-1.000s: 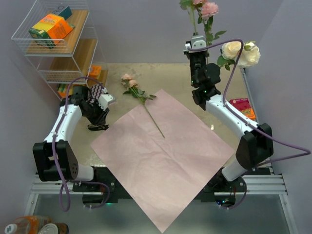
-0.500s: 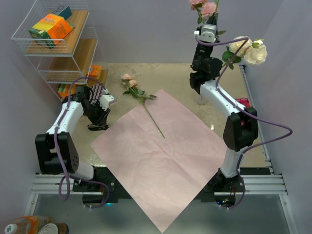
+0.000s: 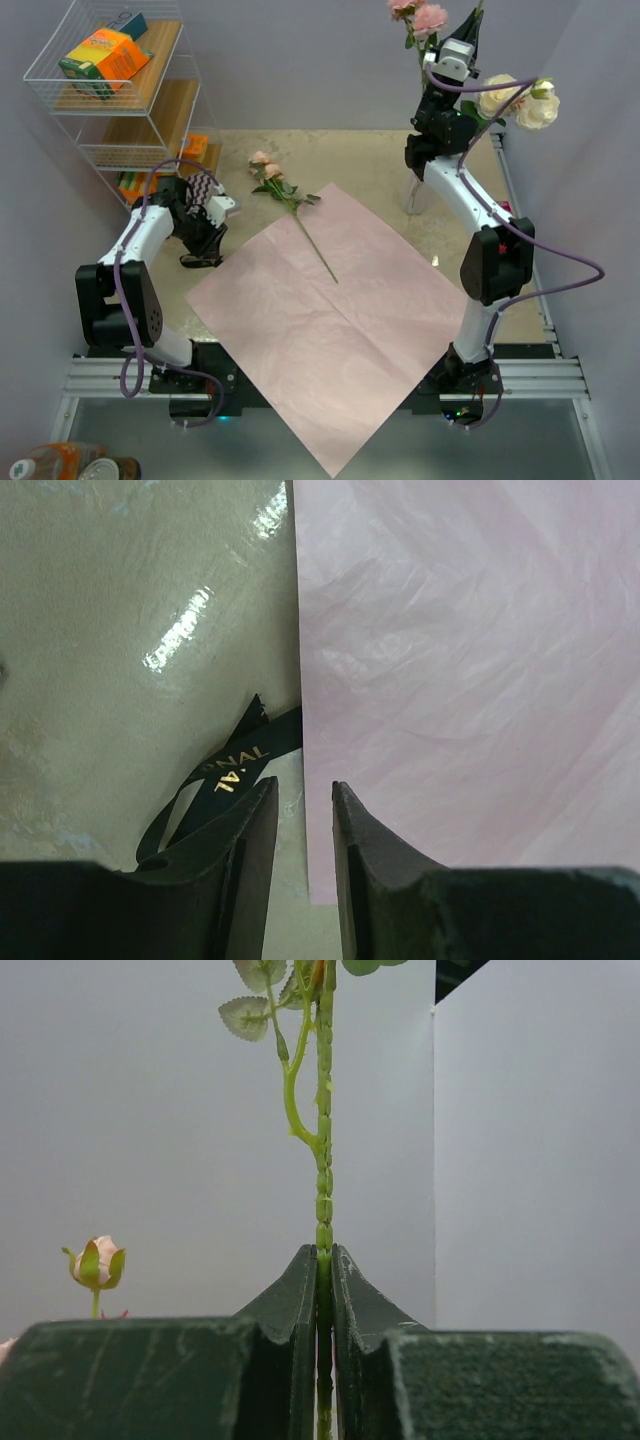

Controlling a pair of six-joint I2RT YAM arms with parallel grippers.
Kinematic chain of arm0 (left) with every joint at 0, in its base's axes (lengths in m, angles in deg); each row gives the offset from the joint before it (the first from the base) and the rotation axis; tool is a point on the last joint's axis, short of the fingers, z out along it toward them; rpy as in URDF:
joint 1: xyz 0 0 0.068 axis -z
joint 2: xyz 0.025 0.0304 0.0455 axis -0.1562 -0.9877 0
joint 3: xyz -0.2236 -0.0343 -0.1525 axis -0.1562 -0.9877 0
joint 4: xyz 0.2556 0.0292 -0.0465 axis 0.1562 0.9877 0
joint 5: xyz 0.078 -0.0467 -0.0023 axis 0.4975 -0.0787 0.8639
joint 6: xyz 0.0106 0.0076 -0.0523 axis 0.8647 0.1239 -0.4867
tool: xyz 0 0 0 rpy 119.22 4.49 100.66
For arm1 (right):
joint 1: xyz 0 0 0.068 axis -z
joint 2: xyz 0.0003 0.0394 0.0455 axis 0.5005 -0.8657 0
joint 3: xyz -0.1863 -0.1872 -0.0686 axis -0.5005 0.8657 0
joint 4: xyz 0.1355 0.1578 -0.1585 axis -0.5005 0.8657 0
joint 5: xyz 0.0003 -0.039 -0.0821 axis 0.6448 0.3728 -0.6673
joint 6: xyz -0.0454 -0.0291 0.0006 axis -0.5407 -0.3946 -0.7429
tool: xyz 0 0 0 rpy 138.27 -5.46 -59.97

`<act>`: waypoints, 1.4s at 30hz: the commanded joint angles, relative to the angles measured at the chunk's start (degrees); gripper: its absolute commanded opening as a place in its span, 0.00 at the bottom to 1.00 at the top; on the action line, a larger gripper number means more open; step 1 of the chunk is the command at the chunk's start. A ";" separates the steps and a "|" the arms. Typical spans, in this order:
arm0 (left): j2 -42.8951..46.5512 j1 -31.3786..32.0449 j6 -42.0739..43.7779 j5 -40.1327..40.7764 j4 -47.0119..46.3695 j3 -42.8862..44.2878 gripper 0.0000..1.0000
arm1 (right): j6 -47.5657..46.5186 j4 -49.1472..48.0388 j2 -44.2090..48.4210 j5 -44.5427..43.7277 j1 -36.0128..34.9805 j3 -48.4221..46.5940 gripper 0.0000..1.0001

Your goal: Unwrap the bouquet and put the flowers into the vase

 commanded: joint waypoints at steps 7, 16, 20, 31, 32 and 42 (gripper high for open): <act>-1.46 -0.68 1.94 -1.73 -1.22 1.74 0.33 | -2.74 -10.39 -2.64 -0.08 0.49 -2.52 0.00; -2.52 -0.68 2.47 -1.55 -0.08 2.97 0.33 | -2.74 -13.47 -4.84 -1.93 0.75 -3.75 0.00; -2.52 -0.59 2.64 -1.55 -0.08 2.97 0.33 | -3.09 -14.44 -3.01 -3.16 0.40 0.54 0.00; -0.85 -0.59 2.47 -1.64 0.36 2.71 0.33 | -7.83 -19.02 1.74 -10.71 -4.35 15.05 0.41; -0.33 -0.59 2.47 -1.56 0.45 2.62 0.33 | -7.66 -19.01 2.27 -11.50 -4.69 16.71 0.42; 3.81 -0.68 2.73 -1.20 0.98 1.04 0.33 | -4.93 -16.99 9.04 -16.43 -8.56 24.90 0.51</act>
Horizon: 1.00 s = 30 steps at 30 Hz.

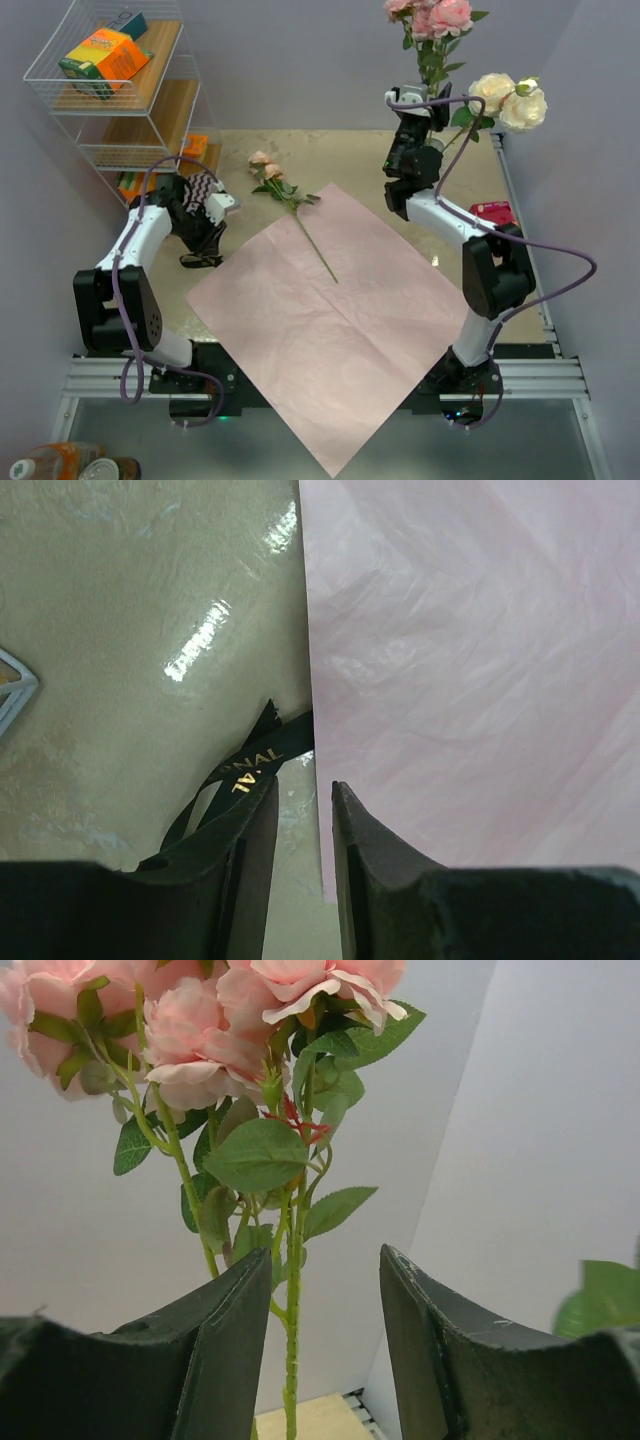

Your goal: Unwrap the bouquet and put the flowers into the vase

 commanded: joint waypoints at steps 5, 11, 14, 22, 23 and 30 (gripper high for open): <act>4.97 -0.59 1.25 -1.36 1.52 -0.16 0.33 | 1.14 -17.08 8.79 -4.48 -4.31 7.78 0.51; 6.38 -0.59 1.07 -1.45 1.70 -0.87 0.33 | 7.54 -7.61 13.97 0.16 -7.04 13.41 0.56; 7.00 -0.68 1.07 -1.45 1.70 -1.13 0.33 | 14.84 1.79 17.67 7.01 -7.57 15.87 0.55; 7.09 -0.59 0.63 -2.06 1.97 -0.95 0.33 | 23.03 20.96 18.20 9.31 -9.59 13.60 0.51; 7.09 -0.59 0.63 -2.06 1.97 -1.04 0.33 | 23.55 22.37 18.03 8.53 -10.63 13.42 0.51; 6.65 -0.59 0.54 -2.32 1.17 -1.83 0.33 | 30.65 33.00 16.98 -5.50 -13.11 15.79 0.38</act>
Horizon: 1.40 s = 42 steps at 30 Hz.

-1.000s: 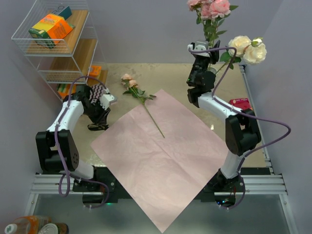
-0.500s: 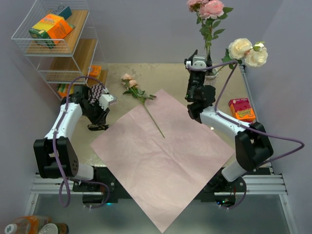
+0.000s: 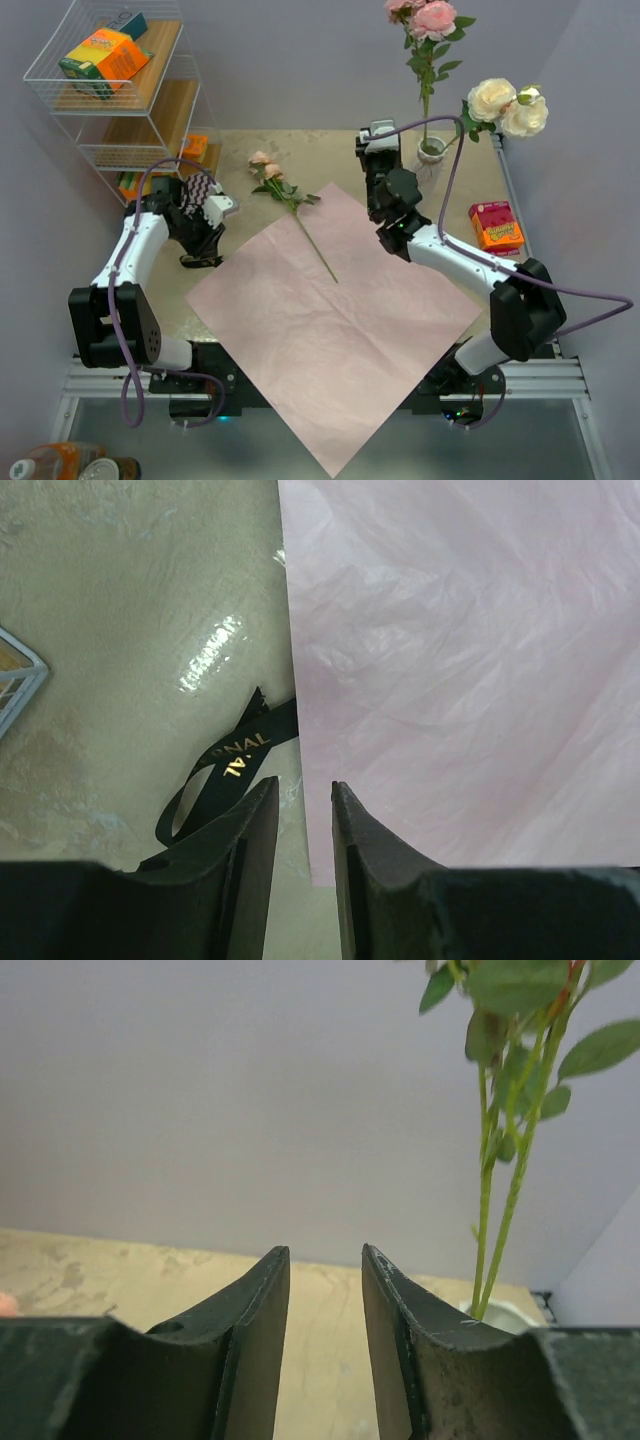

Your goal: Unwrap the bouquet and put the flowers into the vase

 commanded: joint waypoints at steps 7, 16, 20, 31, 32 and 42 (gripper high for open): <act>0.13 -0.68 0.22 -2.48 -0.77 -0.06 0.33 | 6.54 14.65 -6.73 -4.86 -7.45 -2.63 0.47; 0.04 -0.59 -0.23 -2.83 -1.04 -0.41 0.33 | 15.59 40.15 -22.56 14.73 -10.89 -21.97 0.63; 0.13 -0.68 0.21 -2.40 -1.21 -0.41 0.33 | 17.61 48.06 -30.72 20.10 -10.63 -30.39 0.66; 0.04 -0.68 0.48 -2.22 -1.47 -0.68 0.33 | 23.33 56.86 -44.45 26.26 -6.85 -44.91 0.71; 0.04 -0.59 0.57 -2.22 -1.47 -0.68 0.33 | 23.33 56.95 -45.07 26.26 -6.50 -45.44 0.71; -0.13 -0.76 0.83 -1.25 -1.83 -0.68 0.33 | 23.33 58.53 -50.96 27.57 -5.26 -50.28 0.66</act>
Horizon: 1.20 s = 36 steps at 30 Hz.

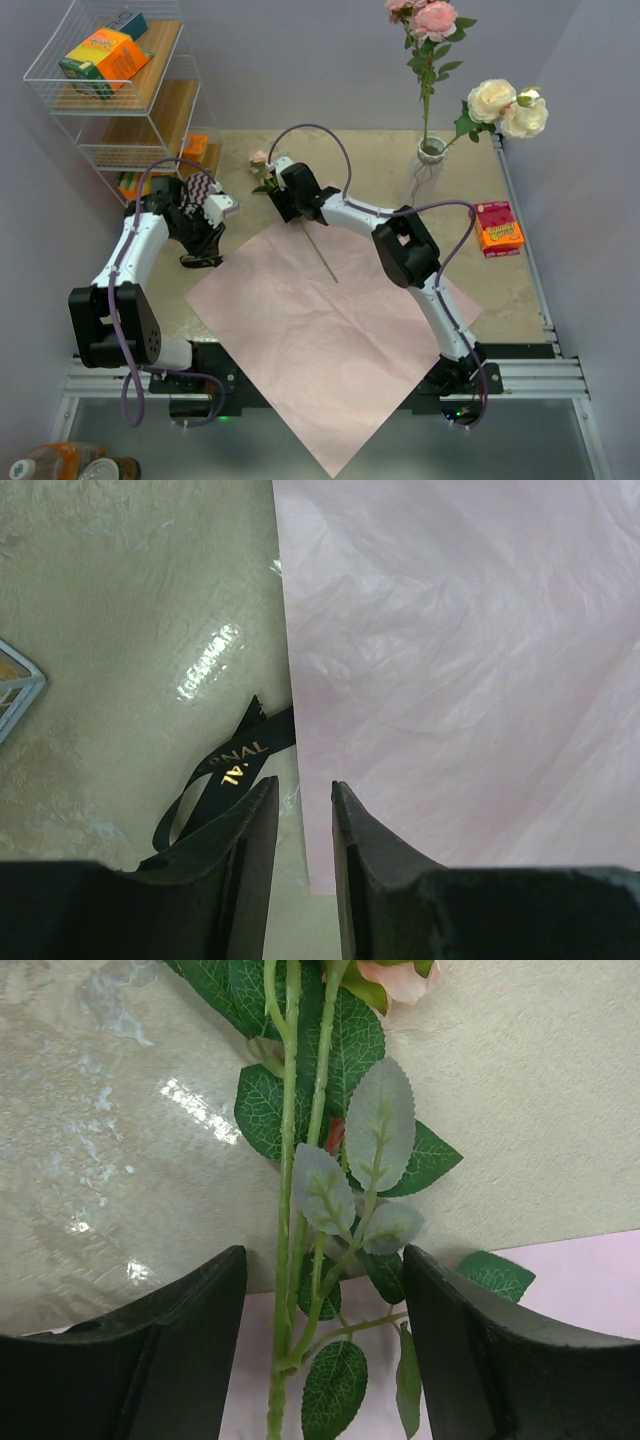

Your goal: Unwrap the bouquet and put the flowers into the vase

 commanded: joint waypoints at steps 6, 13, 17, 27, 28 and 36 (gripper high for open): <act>-0.20 -0.83 1.03 0.23 -0.82 0.09 0.33 | 0.88 -0.59 -0.63 1.70 -0.15 -3.38 0.42; 0.24 -1.01 1.20 0.76 -0.38 0.53 0.33 | 0.88 -3.05 5.42 -0.06 -0.06 -1.54 0.10; 0.59 -1.01 1.20 0.50 -0.29 0.44 0.33 | -0.25 -3.85 12.54 -1.38 -0.15 -1.10 0.01; 1.82 -1.36 1.91 0.33 0.06 0.18 0.33 | -14.83 -19.26 44.60 -11.64 0.03 13.73 0.00; 1.82 -1.44 1.99 0.32 0.06 0.09 0.33 | -17.63 -22.62 47.33 -11.92 1.07 18.98 0.00; 1.04 -1.53 2.08 -0.47 0.06 0.27 0.33 | -29.60 -64.19 60.38 -15.61 10.39 38.45 0.00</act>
